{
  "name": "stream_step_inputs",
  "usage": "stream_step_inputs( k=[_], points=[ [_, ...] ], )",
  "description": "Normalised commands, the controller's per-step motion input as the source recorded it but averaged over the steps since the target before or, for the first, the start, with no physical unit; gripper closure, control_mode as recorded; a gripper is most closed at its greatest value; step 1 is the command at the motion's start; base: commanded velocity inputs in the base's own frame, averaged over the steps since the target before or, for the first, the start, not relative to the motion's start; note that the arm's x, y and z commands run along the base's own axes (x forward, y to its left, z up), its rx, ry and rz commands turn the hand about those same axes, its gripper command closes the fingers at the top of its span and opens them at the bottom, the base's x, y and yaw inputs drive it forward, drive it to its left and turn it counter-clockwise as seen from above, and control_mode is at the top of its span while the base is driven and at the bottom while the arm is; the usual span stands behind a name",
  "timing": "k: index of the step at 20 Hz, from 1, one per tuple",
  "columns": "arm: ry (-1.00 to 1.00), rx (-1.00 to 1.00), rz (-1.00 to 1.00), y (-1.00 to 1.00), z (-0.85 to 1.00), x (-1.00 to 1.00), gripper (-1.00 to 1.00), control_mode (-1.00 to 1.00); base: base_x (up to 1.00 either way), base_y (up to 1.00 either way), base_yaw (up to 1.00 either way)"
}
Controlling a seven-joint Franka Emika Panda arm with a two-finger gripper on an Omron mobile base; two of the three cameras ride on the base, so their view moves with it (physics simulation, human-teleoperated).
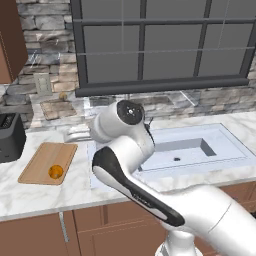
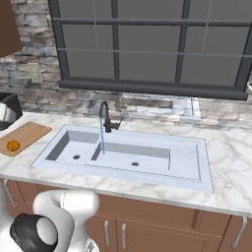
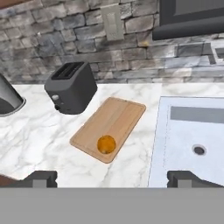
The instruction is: Pick the orange from the sink and place it on the cutting board to airdry. Then turn off the sink faucet.
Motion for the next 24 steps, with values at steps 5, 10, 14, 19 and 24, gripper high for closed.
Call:
stream_step_inputs(
  k=[5,10,14,19,24],
  points=[
    [0.0,0.0,0.0,-0.83,0.33,-0.8,-1.0,-1.0,0.0,0.0,0.0],
    [0.0,0.0,0.0,-0.92,0.4,-0.75,-1.0,-1.0,0.0,0.0,0.0],
    [0.0,0.0,0.0,-0.83,0.42,-0.67,-1.0,-1.0,0.0,0.0,0.0],
    [0.0,0.0,-0.01,-0.8,0.48,-0.61,-1.0,-1.0,0.0,0.0,0.0],
    [0.0,0.0,-0.01,-0.84,0.43,-0.66,-1.0,-1.0,0.0,0.0,0.0]
  ],
)
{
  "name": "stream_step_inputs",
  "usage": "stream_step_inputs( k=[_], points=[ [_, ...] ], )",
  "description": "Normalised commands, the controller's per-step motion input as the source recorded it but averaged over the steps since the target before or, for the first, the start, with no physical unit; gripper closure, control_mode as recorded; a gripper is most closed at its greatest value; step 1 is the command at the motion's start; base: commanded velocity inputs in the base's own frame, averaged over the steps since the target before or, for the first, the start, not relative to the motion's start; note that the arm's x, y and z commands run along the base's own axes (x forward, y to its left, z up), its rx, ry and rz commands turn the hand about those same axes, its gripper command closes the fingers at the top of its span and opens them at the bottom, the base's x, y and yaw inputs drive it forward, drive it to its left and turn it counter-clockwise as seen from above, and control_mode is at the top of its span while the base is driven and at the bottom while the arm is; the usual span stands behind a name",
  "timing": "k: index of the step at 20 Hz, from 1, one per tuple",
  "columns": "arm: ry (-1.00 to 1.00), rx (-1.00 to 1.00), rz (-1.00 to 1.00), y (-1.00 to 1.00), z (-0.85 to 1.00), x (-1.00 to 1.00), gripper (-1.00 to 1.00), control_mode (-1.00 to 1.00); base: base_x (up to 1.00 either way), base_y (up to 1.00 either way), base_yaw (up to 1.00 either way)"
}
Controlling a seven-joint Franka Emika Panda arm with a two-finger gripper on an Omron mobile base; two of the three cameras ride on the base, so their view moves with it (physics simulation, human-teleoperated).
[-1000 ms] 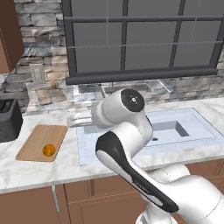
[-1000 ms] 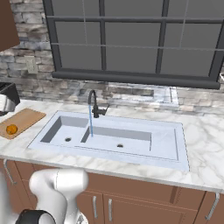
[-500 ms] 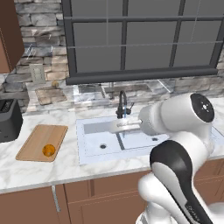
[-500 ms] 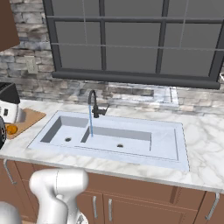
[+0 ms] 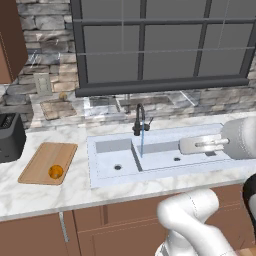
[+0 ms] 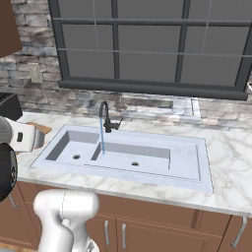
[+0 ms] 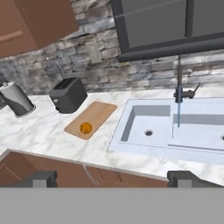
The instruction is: Pick the orange from the sink and place it on the cutting board to airdry. Then turn off the sink faucet.
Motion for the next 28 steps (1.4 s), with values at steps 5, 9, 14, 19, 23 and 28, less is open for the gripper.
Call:
stream_step_inputs(
  k=[5,9,14,19,23,28],
  points=[
    [0.02,-0.01,-0.05,-0.75,0.31,-0.55,-1.0,-1.0,0.0,0.0,0.0],
    [0.0,0.0,-0.01,-0.25,0.04,-0.25,-1.0,-1.0,0.0,0.0,0.0],
    [0.0,0.0,0.0,0.0,0.0,-0.01,-1.0,-1.0,0.0,0.0,0.0],
    [0.0,0.0,0.0,0.0,0.0,0.0,-1.0,-1.0,0.0,0.0,0.0],
    [-0.05,0.0,0.01,-0.14,-0.04,0.0,-1.0,-1.0,0.0,0.0,0.0],
    [-0.09,0.05,0.12,-0.28,-0.15,0.04,-1.0,-1.0,0.0,0.0,0.0]
  ],
)
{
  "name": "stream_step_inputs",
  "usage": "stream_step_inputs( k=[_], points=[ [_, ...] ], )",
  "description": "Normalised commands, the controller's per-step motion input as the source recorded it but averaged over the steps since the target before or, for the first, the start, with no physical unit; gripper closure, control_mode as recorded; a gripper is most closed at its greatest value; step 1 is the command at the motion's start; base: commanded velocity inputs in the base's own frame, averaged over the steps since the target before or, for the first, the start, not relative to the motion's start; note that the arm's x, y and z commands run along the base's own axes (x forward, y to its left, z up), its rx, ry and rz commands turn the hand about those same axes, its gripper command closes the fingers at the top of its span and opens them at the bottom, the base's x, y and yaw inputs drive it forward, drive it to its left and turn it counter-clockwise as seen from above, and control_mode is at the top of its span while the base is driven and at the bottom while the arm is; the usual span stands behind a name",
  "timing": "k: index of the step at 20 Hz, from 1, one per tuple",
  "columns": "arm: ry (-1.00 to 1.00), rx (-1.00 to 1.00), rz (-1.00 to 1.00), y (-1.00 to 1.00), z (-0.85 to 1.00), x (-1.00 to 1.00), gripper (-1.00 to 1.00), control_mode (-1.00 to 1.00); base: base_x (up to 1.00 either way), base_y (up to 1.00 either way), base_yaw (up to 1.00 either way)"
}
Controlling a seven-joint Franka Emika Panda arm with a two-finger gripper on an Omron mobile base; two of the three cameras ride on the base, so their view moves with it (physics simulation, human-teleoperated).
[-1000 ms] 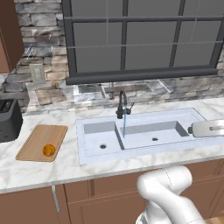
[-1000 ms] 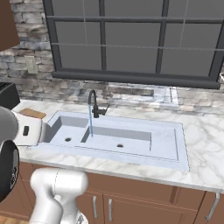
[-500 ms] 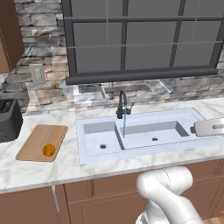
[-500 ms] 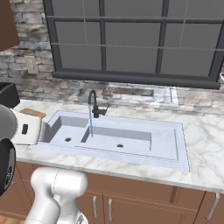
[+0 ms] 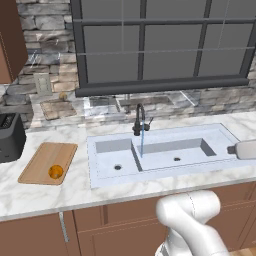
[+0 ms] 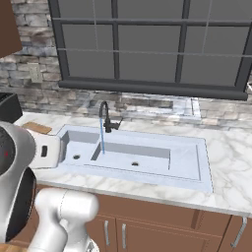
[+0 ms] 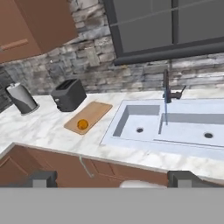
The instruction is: Pick the orange from the sink and place it on the cutting board to airdry. Then turn off the sink faucet.
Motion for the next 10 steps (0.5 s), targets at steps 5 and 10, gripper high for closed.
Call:
stream_step_inputs(
  k=[5,10],
  points=[
    [-0.08,0.05,0.19,-0.29,-0.1,0.1,-1.0,-1.0,0.0,0.0,0.0],
    [-0.08,0.01,0.23,-0.2,-0.08,0.13,-1.0,-1.0,0.0,0.0,0.0]
  ],
)
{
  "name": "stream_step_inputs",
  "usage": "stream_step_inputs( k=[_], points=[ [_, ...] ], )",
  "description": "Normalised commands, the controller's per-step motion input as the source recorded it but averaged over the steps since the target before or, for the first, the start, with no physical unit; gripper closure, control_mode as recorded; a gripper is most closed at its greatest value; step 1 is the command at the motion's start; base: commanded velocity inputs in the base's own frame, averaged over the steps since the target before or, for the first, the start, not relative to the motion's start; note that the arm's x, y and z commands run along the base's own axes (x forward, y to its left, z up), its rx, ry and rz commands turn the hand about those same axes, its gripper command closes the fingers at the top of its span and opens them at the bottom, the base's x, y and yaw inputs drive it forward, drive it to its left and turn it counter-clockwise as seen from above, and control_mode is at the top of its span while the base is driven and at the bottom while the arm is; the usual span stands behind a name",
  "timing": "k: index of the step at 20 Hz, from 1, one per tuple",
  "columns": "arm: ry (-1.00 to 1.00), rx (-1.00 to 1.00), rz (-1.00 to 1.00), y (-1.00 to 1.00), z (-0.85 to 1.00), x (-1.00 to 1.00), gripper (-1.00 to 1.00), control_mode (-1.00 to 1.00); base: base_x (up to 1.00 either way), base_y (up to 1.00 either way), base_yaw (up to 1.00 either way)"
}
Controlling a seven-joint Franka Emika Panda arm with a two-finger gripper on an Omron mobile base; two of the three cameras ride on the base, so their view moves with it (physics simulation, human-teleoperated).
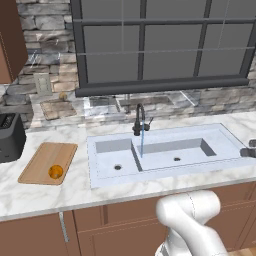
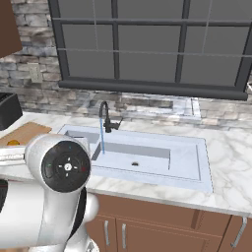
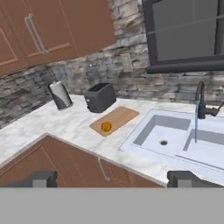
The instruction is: Pick the orange from the sink and place it on the cutting board to airdry. Then turn off the sink faucet.
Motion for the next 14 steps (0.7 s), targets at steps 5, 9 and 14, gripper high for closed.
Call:
stream_step_inputs(
  k=[5,9,14],
  points=[
    [-0.05,0.0,0.23,0.0,-0.13,0.37,-1.0,-1.0,0.0,0.0,0.0],
    [-0.07,0.0,0.21,0.0,-0.1,0.34,-1.0,-1.0,0.0,0.0,0.0],
    [-0.07,0.0,0.16,0.0,-0.11,0.22,-1.0,-1.0,0.0,0.0,0.0]
  ],
)
